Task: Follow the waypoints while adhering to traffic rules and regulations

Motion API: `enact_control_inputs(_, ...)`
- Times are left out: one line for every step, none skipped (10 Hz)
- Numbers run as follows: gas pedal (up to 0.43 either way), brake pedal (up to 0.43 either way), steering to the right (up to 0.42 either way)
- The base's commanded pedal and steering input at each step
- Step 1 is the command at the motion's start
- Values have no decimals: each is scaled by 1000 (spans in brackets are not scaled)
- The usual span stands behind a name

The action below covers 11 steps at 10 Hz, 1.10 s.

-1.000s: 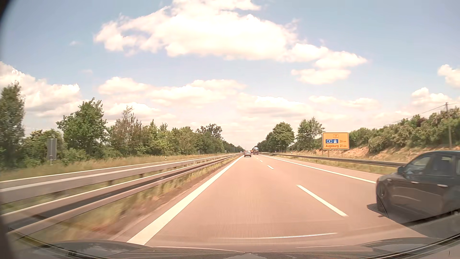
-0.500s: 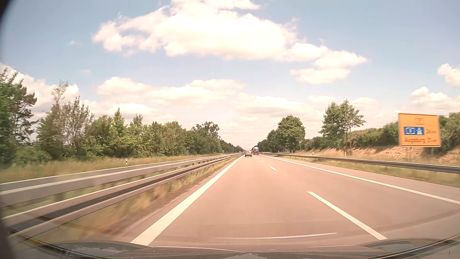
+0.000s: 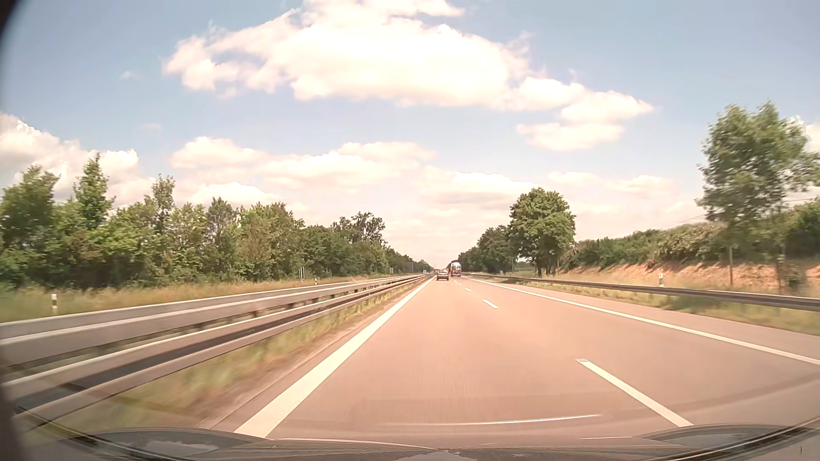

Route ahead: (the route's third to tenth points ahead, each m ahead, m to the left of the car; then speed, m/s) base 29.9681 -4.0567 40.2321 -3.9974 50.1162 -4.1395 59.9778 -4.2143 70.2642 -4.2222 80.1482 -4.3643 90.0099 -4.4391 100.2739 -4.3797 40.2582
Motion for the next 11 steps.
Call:
enact_control_inputs(512,6,0)
enact_control_inputs(512,12,-1)
enact_control_inputs(512,12,0)
enact_control_inputs(512,12,0)
enact_control_inputs(512,12,-1)
enact_control_inputs(512,12,-1)
enact_control_inputs(512,12,-1)
enact_control_inputs(512,12,-1)
enact_control_inputs(512,12,-1)
enact_control_inputs(512,12,-1)
enact_control_inputs(512,6,-1)
